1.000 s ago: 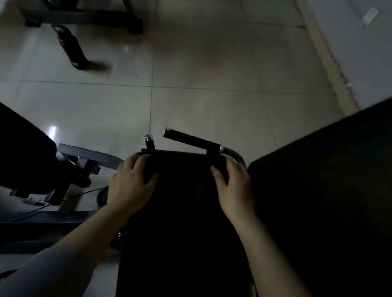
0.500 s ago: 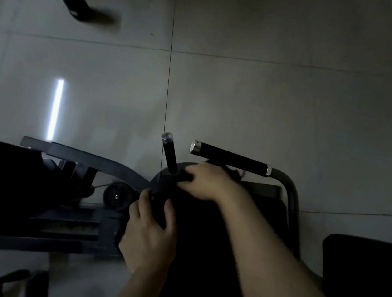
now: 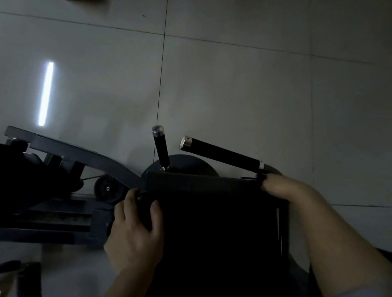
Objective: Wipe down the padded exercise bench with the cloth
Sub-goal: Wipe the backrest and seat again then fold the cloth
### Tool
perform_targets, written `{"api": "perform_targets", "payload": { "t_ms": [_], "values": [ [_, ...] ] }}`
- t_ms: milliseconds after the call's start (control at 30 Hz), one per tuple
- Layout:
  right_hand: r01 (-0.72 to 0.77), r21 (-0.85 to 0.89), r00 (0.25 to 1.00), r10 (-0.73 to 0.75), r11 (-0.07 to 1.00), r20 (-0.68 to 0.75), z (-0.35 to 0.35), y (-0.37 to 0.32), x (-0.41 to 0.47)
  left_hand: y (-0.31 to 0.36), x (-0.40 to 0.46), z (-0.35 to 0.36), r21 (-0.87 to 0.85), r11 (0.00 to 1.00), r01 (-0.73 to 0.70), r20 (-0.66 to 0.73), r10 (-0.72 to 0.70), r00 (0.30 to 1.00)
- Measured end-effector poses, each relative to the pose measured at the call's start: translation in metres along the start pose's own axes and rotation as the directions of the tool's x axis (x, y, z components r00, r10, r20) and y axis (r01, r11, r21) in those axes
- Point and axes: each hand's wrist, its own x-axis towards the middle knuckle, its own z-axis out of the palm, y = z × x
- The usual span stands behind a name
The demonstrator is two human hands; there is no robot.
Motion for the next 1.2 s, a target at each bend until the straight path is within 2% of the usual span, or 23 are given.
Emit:
{"api": "perform_targets", "payload": {
  "t_ms": [33,100,167,267,333,400,500,567,633,700,733,800,867,1000,1067,1133,1167,1200],
  "values": [
    [-0.044,0.018,0.999,0.044,0.999,0.025,0.006,0.009,0.002,-0.001,0.000,0.000,0.006,1.000,-0.008,0.001,0.008,1.000],
    [-0.038,0.069,0.999,0.036,0.997,0.025,0.010,0.013,0.003,-0.001,0.000,0.000,-0.006,1.000,-0.026,-0.007,0.026,1.000],
    [0.050,0.115,0.998,-0.045,0.992,-0.048,0.009,0.002,-0.008,0.000,-0.001,-0.001,-0.013,0.999,-0.034,-0.011,0.034,0.999],
    [0.218,0.078,0.968,-0.205,0.973,-0.146,0.007,-0.035,-0.044,0.000,-0.003,-0.004,-0.018,0.999,-0.027,0.005,0.027,1.000],
    [0.414,0.080,0.895,-0.390,0.907,-0.216,0.015,-0.068,-0.076,0.000,-0.004,-0.006,-0.033,0.999,-0.042,0.016,0.043,0.999],
    [0.562,-0.013,0.786,-0.539,0.827,-0.301,0.026,-0.100,-0.111,-0.002,-0.005,-0.008,-0.049,0.997,-0.064,0.050,0.067,0.997],
    [0.576,-0.225,0.679,-0.613,0.786,-0.405,0.032,-0.109,-0.164,-0.006,-0.002,-0.014,-0.087,0.993,-0.075,0.159,0.088,0.983],
    [0.570,-0.151,0.641,-0.552,0.808,-0.534,0.030,-0.081,-0.206,0.000,-0.009,-0.035,-0.061,0.990,-0.127,0.225,0.138,0.965],
    [0.576,-0.024,0.592,-0.438,0.817,-0.677,0.027,-0.048,-0.250,0.014,-0.026,-0.060,-0.065,0.967,-0.246,0.208,0.254,0.945],
    [0.549,0.024,0.498,-0.304,0.835,-0.812,0.030,-0.012,-0.300,0.037,-0.061,-0.088,-0.194,0.910,-0.365,0.177,0.399,0.900],
    [0.534,0.035,0.448,-0.247,0.845,-0.859,0.032,0.005,-0.325,0.051,-0.084,-0.100,-0.283,0.863,-0.418,0.174,0.475,0.862],
    [0.495,0.082,0.406,-0.146,0.865,-0.902,0.041,0.034,-0.376,0.073,-0.134,-0.124,-0.420,0.755,-0.504,0.185,0.614,0.767],
    [0.480,0.128,0.363,-0.064,0.868,-0.930,0.051,0.059,-0.428,0.090,-0.184,-0.144,-0.472,0.668,-0.576,0.178,0.712,0.680],
    [0.481,0.180,0.176,0.107,0.858,-0.979,0.063,0.133,-0.527,0.121,-0.272,-0.175,-0.589,0.510,-0.627,0.162,0.835,0.526],
    [0.437,0.202,0.149,0.151,0.876,-0.977,0.057,0.174,-0.556,0.130,-0.295,-0.185,-0.617,0.442,-0.651,0.145,0.877,0.458],
    [0.459,0.285,0.149,0.243,0.841,-0.959,0.045,0.230,-0.571,0.146,-0.322,-0.186,-0.625,0.372,-0.686,0.110,0.912,0.395],
    [0.528,0.357,0.170,0.316,0.770,-0.933,0.038,0.257,-0.566,0.155,-0.333,-0.185,-0.629,0.361,-0.689,0.104,0.917,0.386],
    [0.619,0.450,0.233,0.397,0.643,-0.888,0.031,0.281,-0.552,0.164,-0.342,-0.182,-0.632,0.351,-0.691,0.096,0.920,0.379]
  ]
}}
